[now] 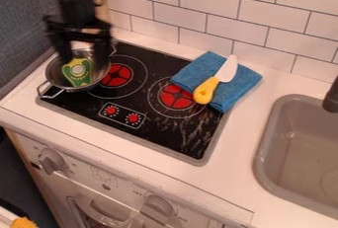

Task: Move the yellow knife to the right side of the left burner

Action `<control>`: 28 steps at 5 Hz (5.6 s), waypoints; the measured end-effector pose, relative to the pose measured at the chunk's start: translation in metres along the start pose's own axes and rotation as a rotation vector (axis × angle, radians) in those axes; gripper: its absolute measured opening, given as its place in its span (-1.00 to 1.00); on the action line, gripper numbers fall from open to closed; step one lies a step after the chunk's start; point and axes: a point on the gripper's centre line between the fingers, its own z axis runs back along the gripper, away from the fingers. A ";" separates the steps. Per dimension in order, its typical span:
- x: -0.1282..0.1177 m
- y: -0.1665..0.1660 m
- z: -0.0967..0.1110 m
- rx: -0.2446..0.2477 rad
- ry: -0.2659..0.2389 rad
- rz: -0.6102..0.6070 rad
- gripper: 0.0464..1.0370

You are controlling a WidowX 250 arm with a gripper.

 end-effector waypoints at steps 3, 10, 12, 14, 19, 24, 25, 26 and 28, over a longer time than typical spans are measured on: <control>0.006 -0.124 -0.023 -0.009 0.012 -0.169 0.92; 0.016 -0.131 -0.046 -0.041 0.013 -0.187 -0.09; 0.024 -0.047 -0.006 0.031 -0.061 0.110 -0.09; 0.001 0.005 -0.040 0.058 0.037 0.189 -0.09; 0.001 -0.018 0.007 0.006 -0.093 0.179 -0.09; -0.004 -0.033 -0.037 0.045 0.023 0.153 0.95; -0.003 -0.035 -0.033 0.027 0.011 0.112 0.94; -0.002 -0.037 -0.028 0.021 -0.008 0.062 0.93; -0.002 -0.042 -0.021 0.030 -0.048 -0.004 0.93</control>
